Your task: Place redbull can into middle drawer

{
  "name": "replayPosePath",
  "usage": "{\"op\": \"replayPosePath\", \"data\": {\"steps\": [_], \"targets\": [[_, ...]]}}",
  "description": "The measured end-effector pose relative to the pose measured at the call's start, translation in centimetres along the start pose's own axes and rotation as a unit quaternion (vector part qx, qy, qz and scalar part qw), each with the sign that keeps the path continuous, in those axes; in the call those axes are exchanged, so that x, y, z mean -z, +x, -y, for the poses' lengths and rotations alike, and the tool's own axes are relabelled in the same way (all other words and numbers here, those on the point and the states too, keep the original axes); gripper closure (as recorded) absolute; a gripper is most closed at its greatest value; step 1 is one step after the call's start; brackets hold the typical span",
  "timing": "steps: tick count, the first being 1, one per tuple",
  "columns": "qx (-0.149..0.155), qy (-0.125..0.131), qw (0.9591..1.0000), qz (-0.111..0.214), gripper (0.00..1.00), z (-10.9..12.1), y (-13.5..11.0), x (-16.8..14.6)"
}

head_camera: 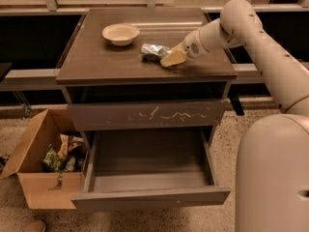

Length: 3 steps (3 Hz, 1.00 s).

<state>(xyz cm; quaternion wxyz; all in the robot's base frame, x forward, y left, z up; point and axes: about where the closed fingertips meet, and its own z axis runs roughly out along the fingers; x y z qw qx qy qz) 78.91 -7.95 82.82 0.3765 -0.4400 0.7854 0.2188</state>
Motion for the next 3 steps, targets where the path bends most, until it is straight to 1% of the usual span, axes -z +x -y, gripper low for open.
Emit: {"op": "replayPosePath", "data": {"steps": [1,2,3], "targets": [[0.013,0.021,0.9989,0.04,0.71,-0.9,-1.3,3.3],[0.025,0.039,0.9956,0.082,0.94,-3.3,-2.3,6.9],[0.047,0.039,0.9909,0.12,1.0,-6.9,-1.5,10.8]]}}
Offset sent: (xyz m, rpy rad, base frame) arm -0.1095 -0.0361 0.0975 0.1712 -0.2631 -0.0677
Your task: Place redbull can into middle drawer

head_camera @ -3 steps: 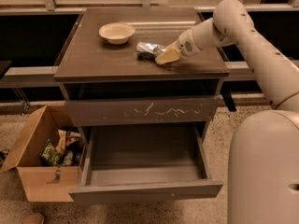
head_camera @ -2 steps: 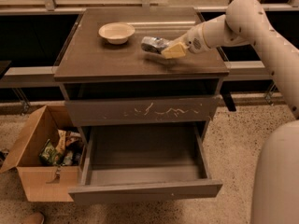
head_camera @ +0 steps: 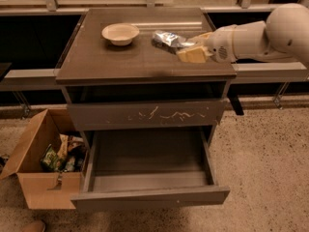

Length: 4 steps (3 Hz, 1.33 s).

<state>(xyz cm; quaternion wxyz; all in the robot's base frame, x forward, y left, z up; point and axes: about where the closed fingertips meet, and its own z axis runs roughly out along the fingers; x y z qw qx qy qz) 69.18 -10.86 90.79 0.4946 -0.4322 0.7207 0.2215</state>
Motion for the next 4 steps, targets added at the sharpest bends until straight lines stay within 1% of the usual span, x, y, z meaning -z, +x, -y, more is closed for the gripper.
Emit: {"op": "replayPosePath", "data": {"steps": [1,2,3,4], "targets": [[0.047,-0.047,0.9978,0.0,1.0,-3.6,1.0,2.6],[0.045,-0.052,0.9977,-0.001,1.0,-3.8,1.0,2.2],[0.052,-0.06,0.9968,-0.013,1.0,-3.7,1.4,1.7],[0.051,-0.121,0.9908,-0.033,1.0,-6.9,8.7,2.2]]}}
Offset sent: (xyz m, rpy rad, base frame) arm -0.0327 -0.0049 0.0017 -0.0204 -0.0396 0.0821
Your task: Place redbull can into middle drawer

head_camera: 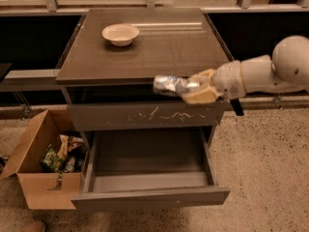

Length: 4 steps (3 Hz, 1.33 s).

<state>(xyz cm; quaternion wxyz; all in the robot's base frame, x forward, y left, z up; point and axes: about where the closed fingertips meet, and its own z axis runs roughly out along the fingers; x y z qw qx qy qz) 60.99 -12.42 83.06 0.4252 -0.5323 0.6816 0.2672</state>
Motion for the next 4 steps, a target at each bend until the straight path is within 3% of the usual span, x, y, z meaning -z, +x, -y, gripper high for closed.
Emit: {"op": "replayPosePath", "data": {"steps": [1,2,4], "targets": [[-0.026,-0.027,0.9992,-0.012,1.0,-3.5,7.5,0.2],[-0.085,-0.033,0.9949,-0.045,1.0,-6.1,16.3,0.0],[-0.09,-0.046,0.9937,-0.048,1.0,-6.6,16.9,-0.9]]}}
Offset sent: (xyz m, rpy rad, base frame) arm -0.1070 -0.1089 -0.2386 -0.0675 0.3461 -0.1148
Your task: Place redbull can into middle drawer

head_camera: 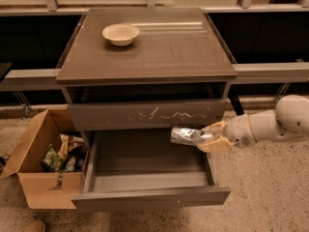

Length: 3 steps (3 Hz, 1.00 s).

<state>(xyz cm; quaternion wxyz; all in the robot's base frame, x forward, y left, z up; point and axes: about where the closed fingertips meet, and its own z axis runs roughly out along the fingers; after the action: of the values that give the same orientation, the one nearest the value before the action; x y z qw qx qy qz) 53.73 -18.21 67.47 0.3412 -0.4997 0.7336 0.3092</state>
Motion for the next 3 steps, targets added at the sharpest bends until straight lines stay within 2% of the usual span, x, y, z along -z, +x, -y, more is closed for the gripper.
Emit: {"op": "replayPosePath", "data": {"steps": [1,2,3], "targets": [[-0.032,-0.048,0.9981,-0.022,1.0,0.4,5.0,-6.0],[-0.059,-0.08,0.9943,-0.04,1.0,0.7,8.6,-11.3],[-0.074,-0.097,0.9909,-0.057,1.0,1.3,10.7,-16.1]]}}
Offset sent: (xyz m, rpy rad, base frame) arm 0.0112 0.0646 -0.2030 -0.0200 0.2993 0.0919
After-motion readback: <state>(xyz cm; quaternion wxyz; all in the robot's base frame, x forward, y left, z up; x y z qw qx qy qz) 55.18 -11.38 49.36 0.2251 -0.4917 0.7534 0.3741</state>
